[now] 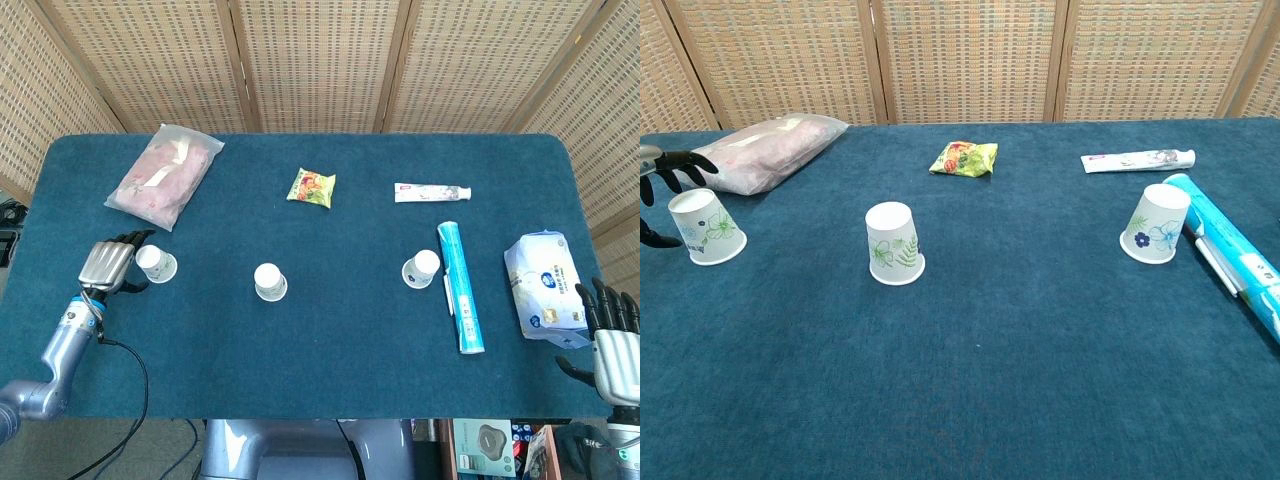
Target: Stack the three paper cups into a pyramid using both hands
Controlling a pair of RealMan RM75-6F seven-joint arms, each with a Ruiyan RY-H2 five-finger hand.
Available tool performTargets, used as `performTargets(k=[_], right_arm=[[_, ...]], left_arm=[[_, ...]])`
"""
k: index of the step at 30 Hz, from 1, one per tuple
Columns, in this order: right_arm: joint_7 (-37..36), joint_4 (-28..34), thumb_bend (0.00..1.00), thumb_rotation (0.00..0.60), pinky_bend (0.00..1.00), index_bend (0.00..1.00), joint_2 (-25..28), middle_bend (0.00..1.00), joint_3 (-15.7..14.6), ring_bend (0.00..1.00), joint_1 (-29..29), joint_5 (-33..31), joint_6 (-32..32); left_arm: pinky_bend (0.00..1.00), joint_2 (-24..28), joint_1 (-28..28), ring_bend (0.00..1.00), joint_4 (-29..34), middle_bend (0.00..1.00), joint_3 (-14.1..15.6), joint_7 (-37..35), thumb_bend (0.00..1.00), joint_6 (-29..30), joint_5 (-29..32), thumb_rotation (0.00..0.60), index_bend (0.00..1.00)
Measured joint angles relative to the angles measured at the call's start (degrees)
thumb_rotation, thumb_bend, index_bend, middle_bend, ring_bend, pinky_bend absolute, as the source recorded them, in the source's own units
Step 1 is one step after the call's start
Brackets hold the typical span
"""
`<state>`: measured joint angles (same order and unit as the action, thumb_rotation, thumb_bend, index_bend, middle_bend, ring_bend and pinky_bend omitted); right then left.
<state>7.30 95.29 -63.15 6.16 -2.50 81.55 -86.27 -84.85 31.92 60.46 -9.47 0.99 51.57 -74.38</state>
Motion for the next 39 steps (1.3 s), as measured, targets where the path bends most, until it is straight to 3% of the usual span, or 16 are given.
performTargets(k=[7,16,22,31,39], right_arm=[[-0.19,-0.34,0.00,0.600,0.00,0.00,-0.08,0.00,0.22,0.00,-0.13,-0.86,0.44],[-0.31,-0.32,0.00,0.600,0.00,0.00,-0.10,0.00,0.25,0.00,-0.11,-1.02,0.35],[-0.20,-0.07,0.00,0.600,0.00,0.00,-0.05,0.00,0.16,0.00,-0.10,-0.93,0.29],[-0.16,-0.03,0.00,0.600,0.00,0.00,0.00,0.00,0.08,0.00,-0.13,-0.90,0.33],[-1.92,-0.38,0.00,0.600,0.00,0.00,0.42,0.00,0.43,0.00,-0.03,-1.69,0.51]], left_arm=[[0.51,-3.06,0.86,0.45,-3.38,0.47,-0.80,1.30,0.26,1.28,1.03,0.600,0.40],[0.51,-4.32,0.11,0.45,-4.23,0.48,-1.52,0.03,0.27,5.87,1.36,0.600,0.40],[0.51,-1.72,-0.23,0.45,1.92,0.46,-1.14,-0.80,0.27,8.84,-1.41,0.600,0.40],[0.51,1.54,2.35,0.45,18.23,0.45,0.37,4.15,0.27,8.02,-5.30,0.600,0.40],[0.50,-1.47,5.53,0.45,18.54,0.44,-0.32,15.88,0.27,5.52,-1.24,0.600,0.40]])
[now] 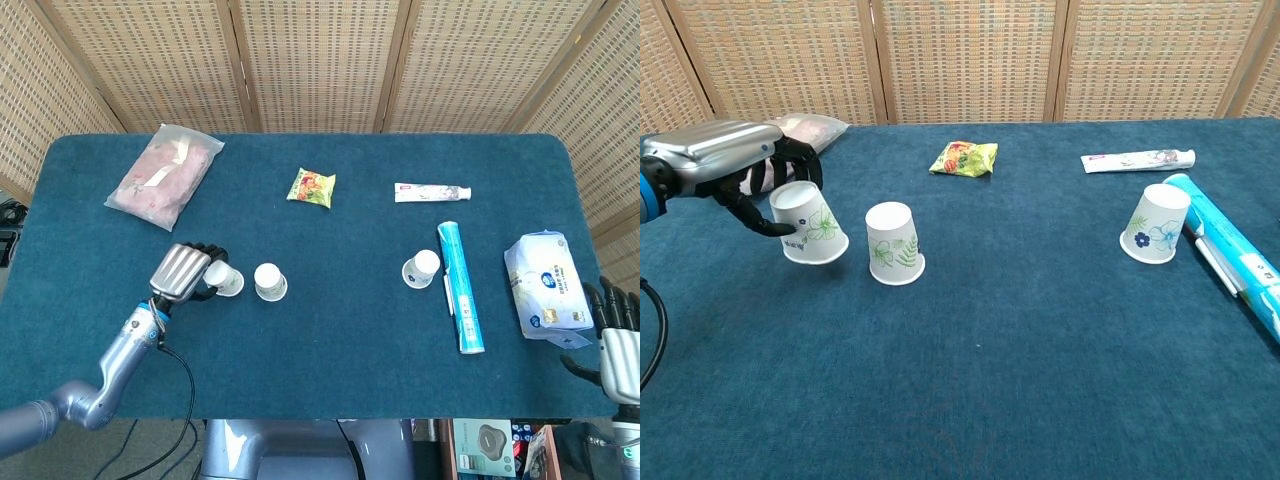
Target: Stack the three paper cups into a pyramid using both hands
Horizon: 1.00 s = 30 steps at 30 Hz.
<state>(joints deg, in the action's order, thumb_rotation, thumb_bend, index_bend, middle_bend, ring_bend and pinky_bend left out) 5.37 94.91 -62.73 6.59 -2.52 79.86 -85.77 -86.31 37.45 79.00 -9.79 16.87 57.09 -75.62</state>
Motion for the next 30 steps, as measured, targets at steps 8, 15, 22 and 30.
performTargets(k=[8,15,22,30], right_arm=[[-1.23,-0.10,0.00,0.600,0.00,0.00,0.38,0.00,0.16,0.00,0.07,-0.23,0.11],[-1.77,-0.24,0.00,0.600,0.00,0.00,0.49,0.00,0.27,0.00,0.02,-0.48,0.33],[-1.89,-0.20,0.00,0.600,0.00,0.00,0.55,0.00,0.20,0.00,0.01,-0.34,0.28],[-2.22,-0.34,0.00,0.600,0.00,0.00,0.67,0.00,0.32,0.00,-0.01,-0.58,0.40]], left_arm=[[0.50,-3.10,1.49,0.45,-2.40,0.44,0.08,3.05,0.27,-1.01,3.24,0.600,0.40],[0.50,-2.49,2.12,0.45,-1.63,0.43,-1.03,4.67,0.27,1.07,3.06,0.600,0.40],[0.46,-2.83,2.98,0.39,-0.44,0.38,-0.55,6.88,0.27,-1.14,5.67,0.600,0.39],[0.02,-2.80,3.48,0.00,1.61,0.00,0.20,9.87,0.27,-3.23,9.96,0.600,0.00]])
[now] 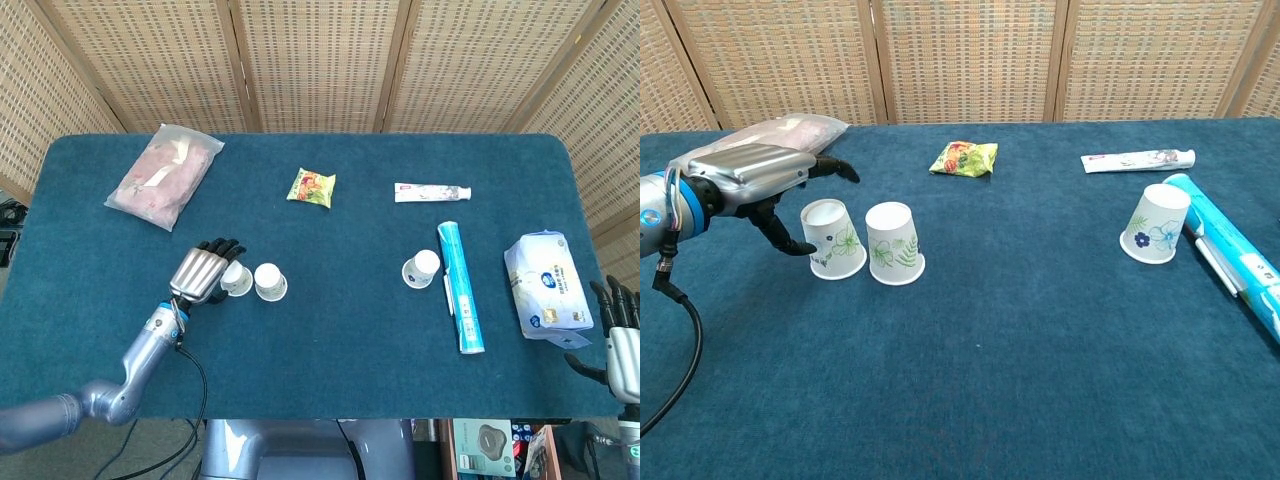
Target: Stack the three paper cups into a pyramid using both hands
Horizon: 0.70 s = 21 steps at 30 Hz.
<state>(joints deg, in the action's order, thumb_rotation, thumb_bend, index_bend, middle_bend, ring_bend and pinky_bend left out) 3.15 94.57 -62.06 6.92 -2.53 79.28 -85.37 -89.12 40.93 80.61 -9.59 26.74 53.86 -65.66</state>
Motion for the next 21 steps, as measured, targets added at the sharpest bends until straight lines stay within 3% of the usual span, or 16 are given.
performTargets(k=[5,12,21], right_arm=[[-0.15,0.01,0.00,0.600,0.00,0.00,0.09,0.00,0.01,0.00,0.06,0.06,-0.16],[0.31,0.07,0.00,0.600,0.00,0.00,-0.05,0.00,-0.30,0.00,-0.11,0.68,0.01],[-1.60,-1.37,0.00,0.600,0.00,0.00,0.11,0.00,-0.36,0.00,-5.31,5.53,5.30]], left_arm=[[0.00,4.00,-0.80,0.00,6.61,0.00,-0.05,-0.27,0.26,0.63,1.05,0.600,0.00],[0.00,10.98,-4.71,0.00,13.33,0.00,-0.29,-3.49,0.26,7.77,-0.85,0.600,0.00],[0.00,22.18,-17.13,0.00,18.03,0.00,1.88,-11.20,0.26,22.07,-3.76,0.600,0.00]])
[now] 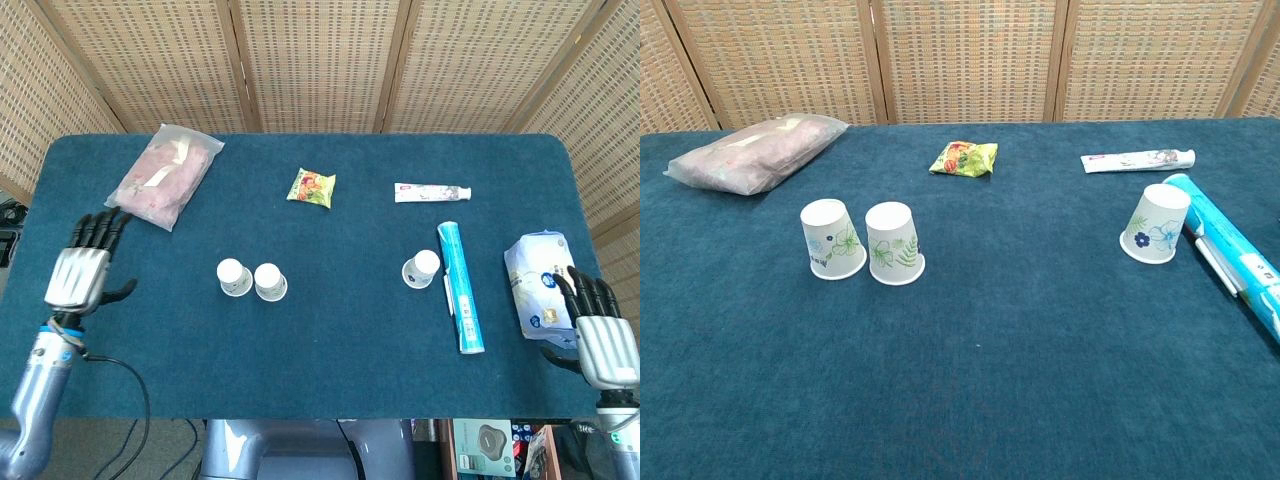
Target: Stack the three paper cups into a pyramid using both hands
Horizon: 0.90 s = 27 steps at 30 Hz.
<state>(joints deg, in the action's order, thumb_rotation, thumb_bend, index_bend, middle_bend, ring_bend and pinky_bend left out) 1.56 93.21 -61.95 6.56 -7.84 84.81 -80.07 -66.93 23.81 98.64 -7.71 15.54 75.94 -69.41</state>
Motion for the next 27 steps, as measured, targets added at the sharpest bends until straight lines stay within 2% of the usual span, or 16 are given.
performTargets(k=[7,11,14,18,23,27], right_arm=[[-1.48,-1.14,0.00,0.600,0.02,0.01,0.43,0.07,1.51,0.00,-8.30,1.96,9.25],[-2.97,-2.16,0.04,0.600,0.08,0.05,-0.84,0.11,2.34,0.01,-12.20,1.13,15.30],[-3.81,-4.47,0.11,0.600,0.13,0.08,-3.77,0.14,3.32,0.04,-16.33,-0.99,21.27],[-2.96,-10.63,0.15,0.600,0.16,0.11,-9.38,0.18,4.75,0.08,-22.53,-5.19,28.86],[-0.61,-17.99,0.20,0.600,0.26,0.15,-15.05,0.24,6.16,0.16,-27.75,-10.60,34.21],[0.80,-21.20,0.25,0.600,0.40,0.20,-18.56,0.33,7.08,0.25,-30.35,-13.49,35.79]], left_arm=[[0.00,3.02,-6.48,0.00,1.23,0.00,2.37,-5.43,0.26,5.56,-1.95,0.600,0.00],[0.00,3.03,-8.06,0.00,0.32,0.00,3.47,-7.43,0.26,7.18,-5.10,0.600,0.00],[0.00,3.12,-9.04,0.00,-0.29,0.00,3.95,-8.10,0.26,8.16,-6.97,0.600,0.00],[0.00,3.20,-9.33,0.00,-0.56,0.00,3.66,-8.31,0.26,7.90,-7.34,0.600,0.00],[0.00,3.27,-9.54,0.00,-0.79,0.00,3.07,-8.24,0.26,7.47,-7.06,0.600,0.00],[0.00,3.29,-9.53,0.00,-1.16,0.00,2.64,-8.25,0.26,6.78,-6.60,0.600,0.00]])
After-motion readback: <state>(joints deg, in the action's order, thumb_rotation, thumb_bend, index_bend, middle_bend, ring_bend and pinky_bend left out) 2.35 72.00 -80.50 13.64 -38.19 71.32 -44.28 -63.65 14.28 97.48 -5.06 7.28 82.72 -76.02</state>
